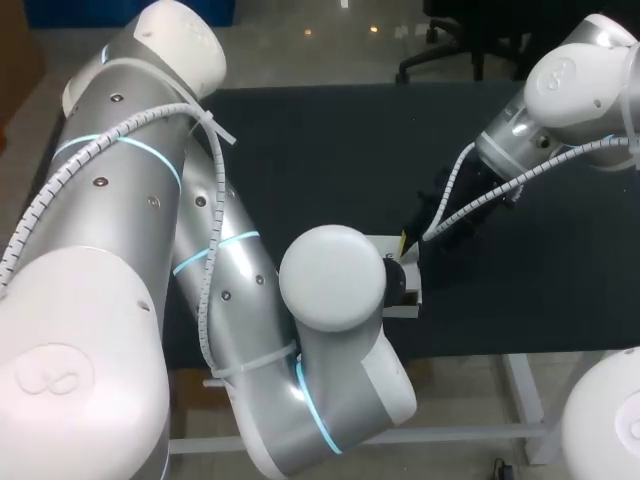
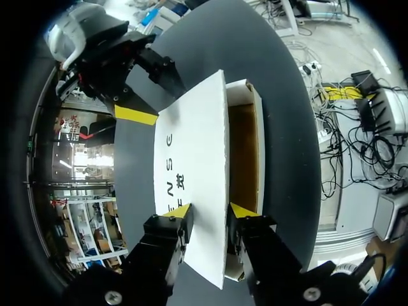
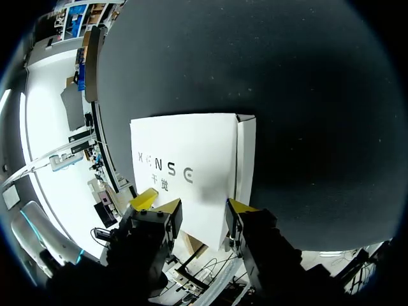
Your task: Assemble the packaging by folding the flat box into shape, placing the metal phone stand inside, and closing the box properly
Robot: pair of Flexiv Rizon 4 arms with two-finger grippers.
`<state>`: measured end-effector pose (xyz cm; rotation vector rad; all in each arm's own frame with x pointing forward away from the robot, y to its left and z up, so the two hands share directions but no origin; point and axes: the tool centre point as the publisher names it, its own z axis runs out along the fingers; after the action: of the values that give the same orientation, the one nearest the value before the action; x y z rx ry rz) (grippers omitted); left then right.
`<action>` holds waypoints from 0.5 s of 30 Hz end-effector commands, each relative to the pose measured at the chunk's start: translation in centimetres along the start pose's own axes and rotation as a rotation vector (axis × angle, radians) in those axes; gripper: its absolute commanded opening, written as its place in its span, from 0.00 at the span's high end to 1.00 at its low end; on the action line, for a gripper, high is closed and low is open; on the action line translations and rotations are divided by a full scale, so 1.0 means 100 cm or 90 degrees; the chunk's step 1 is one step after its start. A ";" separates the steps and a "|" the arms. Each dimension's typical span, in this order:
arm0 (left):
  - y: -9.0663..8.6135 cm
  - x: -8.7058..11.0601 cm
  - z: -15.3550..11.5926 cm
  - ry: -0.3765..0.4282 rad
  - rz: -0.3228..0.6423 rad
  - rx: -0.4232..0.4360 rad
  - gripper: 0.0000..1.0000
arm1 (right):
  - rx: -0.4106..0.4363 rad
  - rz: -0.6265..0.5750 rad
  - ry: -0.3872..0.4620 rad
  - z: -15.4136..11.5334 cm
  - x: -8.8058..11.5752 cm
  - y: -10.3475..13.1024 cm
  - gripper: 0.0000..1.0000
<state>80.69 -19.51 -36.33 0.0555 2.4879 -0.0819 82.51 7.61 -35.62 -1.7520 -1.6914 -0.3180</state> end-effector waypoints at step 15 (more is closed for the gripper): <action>-0.001 0.004 0.001 -0.009 -0.004 -0.002 0.64 | 0.000 0.001 0.000 -0.001 0.000 -0.001 0.59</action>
<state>80.65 -19.39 -36.34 0.0485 2.4824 -0.0848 82.52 7.62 -35.61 -1.7523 -1.6911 -0.3181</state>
